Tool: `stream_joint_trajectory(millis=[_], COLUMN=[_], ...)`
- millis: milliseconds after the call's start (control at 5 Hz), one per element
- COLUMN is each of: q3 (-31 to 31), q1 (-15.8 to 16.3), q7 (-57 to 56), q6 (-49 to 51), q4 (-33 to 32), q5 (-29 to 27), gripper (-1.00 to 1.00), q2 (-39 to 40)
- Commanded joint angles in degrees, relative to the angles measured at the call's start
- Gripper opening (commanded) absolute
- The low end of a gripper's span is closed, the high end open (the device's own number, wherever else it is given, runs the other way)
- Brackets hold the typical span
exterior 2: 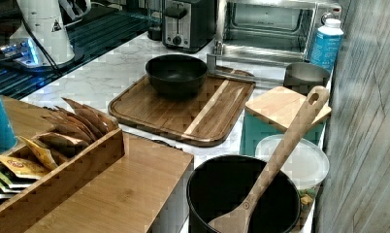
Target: Pick up the bowl.
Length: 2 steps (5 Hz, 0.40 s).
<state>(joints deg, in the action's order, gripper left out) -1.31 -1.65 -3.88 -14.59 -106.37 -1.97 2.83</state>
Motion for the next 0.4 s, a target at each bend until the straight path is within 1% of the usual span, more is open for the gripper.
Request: stream_joint_trajectory(millis=[200, 400], q3=[-0.2, 0.8], q1=[0.0, -1.3], q7=[0.0, -1.9], q6=[0.0, -3.1], q4=[-0.5, -6.0], q5=[-0.4, -3.2], gripper=[-1.00, -1.00], q2=[0.1, -2.0])
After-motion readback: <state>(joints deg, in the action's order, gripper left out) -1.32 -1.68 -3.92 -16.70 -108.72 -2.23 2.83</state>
